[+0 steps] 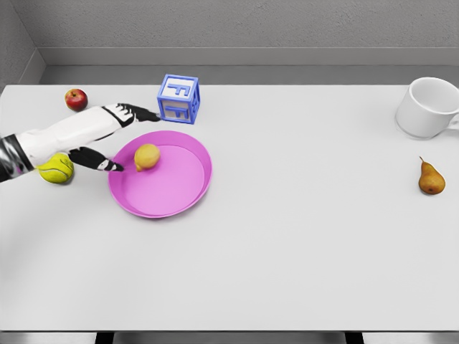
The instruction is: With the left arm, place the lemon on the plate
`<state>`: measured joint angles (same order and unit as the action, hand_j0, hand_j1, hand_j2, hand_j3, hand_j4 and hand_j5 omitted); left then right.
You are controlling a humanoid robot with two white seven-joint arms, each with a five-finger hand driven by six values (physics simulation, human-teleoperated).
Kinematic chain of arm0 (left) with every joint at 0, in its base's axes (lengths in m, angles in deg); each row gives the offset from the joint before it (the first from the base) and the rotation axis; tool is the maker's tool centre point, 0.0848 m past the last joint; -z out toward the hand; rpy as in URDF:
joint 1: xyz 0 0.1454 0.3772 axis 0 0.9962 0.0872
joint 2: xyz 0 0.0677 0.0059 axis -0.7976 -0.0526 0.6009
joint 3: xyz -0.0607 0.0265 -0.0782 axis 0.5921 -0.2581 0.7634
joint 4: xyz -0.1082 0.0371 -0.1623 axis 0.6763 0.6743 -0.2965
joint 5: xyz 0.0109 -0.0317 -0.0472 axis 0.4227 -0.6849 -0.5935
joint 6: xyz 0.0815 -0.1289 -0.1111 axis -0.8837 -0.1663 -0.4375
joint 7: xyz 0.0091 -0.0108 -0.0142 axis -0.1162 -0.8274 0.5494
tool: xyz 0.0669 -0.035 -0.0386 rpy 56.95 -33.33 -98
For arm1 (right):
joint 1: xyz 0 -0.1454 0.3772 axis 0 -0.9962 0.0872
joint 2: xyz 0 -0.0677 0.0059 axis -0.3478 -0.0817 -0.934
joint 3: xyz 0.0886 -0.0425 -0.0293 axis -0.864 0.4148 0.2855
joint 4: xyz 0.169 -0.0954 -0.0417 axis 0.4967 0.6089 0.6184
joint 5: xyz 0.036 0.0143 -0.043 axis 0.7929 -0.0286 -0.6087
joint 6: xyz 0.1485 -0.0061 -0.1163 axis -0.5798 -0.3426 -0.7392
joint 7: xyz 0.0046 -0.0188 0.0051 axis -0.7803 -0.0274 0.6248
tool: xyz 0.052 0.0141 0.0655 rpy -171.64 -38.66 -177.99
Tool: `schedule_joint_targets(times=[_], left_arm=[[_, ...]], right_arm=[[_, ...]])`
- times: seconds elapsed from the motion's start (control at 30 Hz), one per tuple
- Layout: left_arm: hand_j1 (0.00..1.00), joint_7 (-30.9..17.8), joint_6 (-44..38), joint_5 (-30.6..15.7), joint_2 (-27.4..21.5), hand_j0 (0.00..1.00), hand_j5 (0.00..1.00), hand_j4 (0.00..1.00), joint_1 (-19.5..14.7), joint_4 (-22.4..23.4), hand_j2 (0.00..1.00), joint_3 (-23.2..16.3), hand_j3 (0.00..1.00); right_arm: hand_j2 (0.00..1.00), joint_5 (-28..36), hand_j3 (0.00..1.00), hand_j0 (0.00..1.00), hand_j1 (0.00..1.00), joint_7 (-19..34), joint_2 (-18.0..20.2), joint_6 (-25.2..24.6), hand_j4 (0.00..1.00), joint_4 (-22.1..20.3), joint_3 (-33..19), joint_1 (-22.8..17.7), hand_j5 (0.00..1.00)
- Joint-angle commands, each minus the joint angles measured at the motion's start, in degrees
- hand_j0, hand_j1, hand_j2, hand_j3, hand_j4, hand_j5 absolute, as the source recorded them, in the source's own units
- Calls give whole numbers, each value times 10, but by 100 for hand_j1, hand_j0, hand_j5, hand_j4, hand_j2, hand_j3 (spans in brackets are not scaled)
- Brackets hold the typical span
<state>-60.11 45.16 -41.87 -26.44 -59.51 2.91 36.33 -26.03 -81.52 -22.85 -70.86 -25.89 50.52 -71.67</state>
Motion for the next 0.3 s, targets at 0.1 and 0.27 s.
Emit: schedule_joint_targets(times=[0.1, 0.27], left_arm=[[100, 0, 9, -24, -40, 100, 100, 100, 25, -7, 100, 53, 100], [100, -1, 9, -23, -53, 100, 100, 100, 40, 2, 100, 59, 100]], right_arm=[[100, 0, 100, 100, 100, 0, 0, 0, 100, 0, 0, 0, 100], [100, 0, 100, 100, 100, 0, 0, 0, 100, -1, 0, 1, 100]])
